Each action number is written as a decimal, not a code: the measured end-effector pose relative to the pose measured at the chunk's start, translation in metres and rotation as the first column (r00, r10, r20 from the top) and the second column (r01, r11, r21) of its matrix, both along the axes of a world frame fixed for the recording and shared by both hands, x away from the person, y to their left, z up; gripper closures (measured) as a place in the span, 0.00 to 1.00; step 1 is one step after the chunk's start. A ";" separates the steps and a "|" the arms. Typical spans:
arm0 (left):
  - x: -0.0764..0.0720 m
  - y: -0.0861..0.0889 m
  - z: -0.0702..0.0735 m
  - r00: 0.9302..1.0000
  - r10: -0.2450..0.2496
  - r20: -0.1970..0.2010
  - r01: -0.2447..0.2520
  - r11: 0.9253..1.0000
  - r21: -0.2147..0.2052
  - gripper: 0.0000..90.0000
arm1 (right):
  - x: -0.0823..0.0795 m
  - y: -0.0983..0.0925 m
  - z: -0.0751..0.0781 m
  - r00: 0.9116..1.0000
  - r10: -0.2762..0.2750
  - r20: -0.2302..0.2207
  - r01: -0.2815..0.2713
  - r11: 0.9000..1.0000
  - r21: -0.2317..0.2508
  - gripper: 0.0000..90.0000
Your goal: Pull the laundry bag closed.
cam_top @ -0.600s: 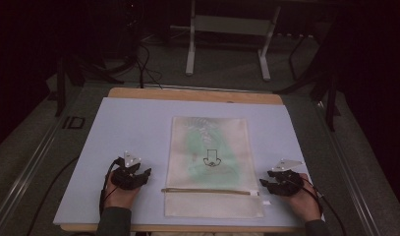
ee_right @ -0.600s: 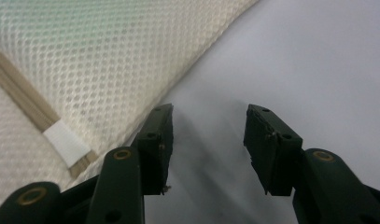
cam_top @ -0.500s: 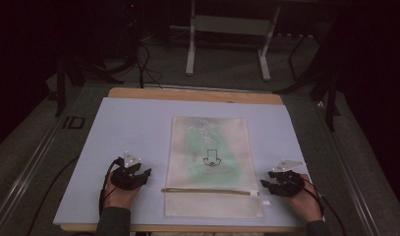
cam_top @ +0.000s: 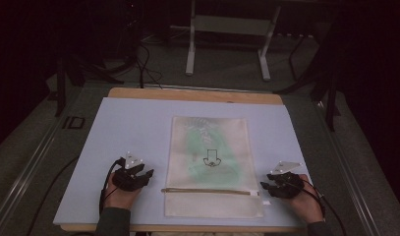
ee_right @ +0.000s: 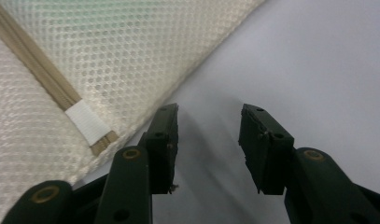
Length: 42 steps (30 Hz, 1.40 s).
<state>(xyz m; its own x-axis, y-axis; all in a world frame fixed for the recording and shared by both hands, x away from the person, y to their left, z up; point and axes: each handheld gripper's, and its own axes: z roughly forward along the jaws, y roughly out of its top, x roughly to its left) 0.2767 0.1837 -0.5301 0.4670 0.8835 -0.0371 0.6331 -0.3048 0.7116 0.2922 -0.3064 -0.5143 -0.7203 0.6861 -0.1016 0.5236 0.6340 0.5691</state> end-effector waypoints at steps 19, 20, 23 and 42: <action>-0.001 -0.001 0.001 1.000 -0.026 0.007 0.026 1.000 -0.008 0.62 | -0.004 0.012 0.007 0.996 0.086 -0.033 -0.088 0.995 -0.043 0.65; -0.001 -0.002 0.001 1.000 -0.029 0.006 0.029 1.000 -0.008 0.62 | -0.004 0.013 0.007 0.995 0.091 -0.036 -0.093 0.995 -0.044 0.65; -0.001 -0.002 0.001 0.999 -0.033 0.005 0.033 0.999 -0.008 0.62 | -0.005 0.017 0.008 0.994 0.101 -0.041 -0.103 0.993 -0.049 0.65; -0.002 -0.004 0.001 0.999 -0.040 0.004 0.040 0.999 -0.002 0.62 | -0.007 0.037 0.015 0.980 0.187 -0.064 -0.191 0.979 -0.068 0.65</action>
